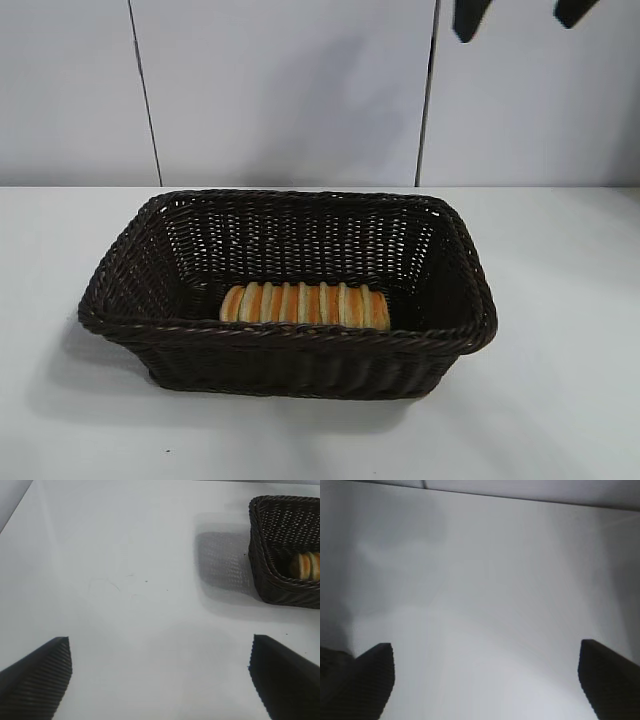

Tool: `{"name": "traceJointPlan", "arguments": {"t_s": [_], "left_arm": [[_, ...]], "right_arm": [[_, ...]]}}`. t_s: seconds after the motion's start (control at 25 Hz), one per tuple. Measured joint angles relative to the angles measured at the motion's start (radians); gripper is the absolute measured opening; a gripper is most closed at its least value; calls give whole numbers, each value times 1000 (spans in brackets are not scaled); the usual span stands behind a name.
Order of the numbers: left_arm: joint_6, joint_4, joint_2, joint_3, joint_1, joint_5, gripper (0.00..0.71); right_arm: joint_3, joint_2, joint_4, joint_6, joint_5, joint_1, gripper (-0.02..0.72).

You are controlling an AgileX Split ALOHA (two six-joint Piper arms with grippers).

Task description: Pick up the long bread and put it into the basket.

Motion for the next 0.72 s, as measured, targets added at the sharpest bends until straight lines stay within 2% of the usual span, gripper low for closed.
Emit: {"name": "traceJointPlan", "arguments": {"t_s": [0.36, 0.72], "left_arm": [[0, 0, 0, 0, 0, 0, 695], [0, 1, 0, 0, 0, 0, 695]], "right_arm": [[0, 0, 4, -21, 13, -166, 694], [0, -93, 56, -28, 103, -189, 694]]}}
